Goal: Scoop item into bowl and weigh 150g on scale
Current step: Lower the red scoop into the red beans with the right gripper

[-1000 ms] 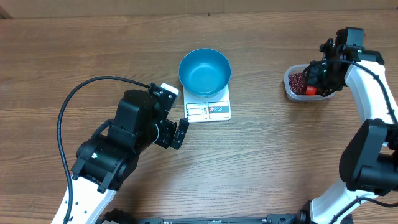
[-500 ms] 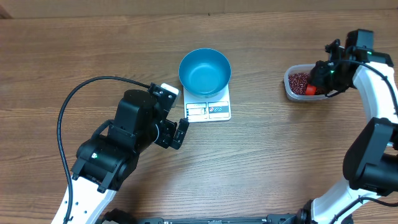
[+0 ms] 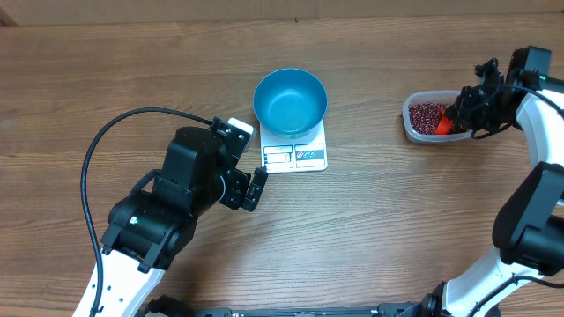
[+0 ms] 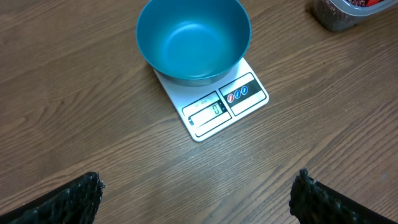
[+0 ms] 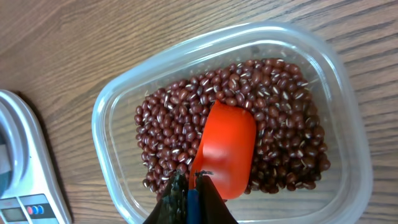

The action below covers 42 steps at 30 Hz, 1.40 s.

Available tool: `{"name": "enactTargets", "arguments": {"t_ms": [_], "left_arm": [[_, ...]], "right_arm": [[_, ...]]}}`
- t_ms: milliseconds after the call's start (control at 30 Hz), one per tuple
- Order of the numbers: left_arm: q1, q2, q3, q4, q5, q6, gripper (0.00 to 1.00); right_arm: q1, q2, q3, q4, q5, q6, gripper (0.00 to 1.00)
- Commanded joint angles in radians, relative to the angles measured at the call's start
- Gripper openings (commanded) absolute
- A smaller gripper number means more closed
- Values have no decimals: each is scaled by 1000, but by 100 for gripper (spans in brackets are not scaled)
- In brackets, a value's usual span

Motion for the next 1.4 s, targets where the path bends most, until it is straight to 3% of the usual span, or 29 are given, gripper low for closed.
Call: {"name": "enactTargets", "arguments": {"t_ms": [0, 500, 1033, 1367], "left_arm": [[-6, -12, -4, 3, -6, -6, 100], [-6, -12, -4, 3, -6, -6, 99], [-6, -12, -4, 3, -6, -6, 100], [-6, -12, -4, 3, -6, -6, 100]], "right_arm": [[-2, 86, -28, -17, 32, -5, 4], [-2, 101, -28, -16, 20, -23, 4], [-96, 125, -28, -40, -189, -140, 4], [-115, 147, -28, -56, -222, -171, 4]]}}
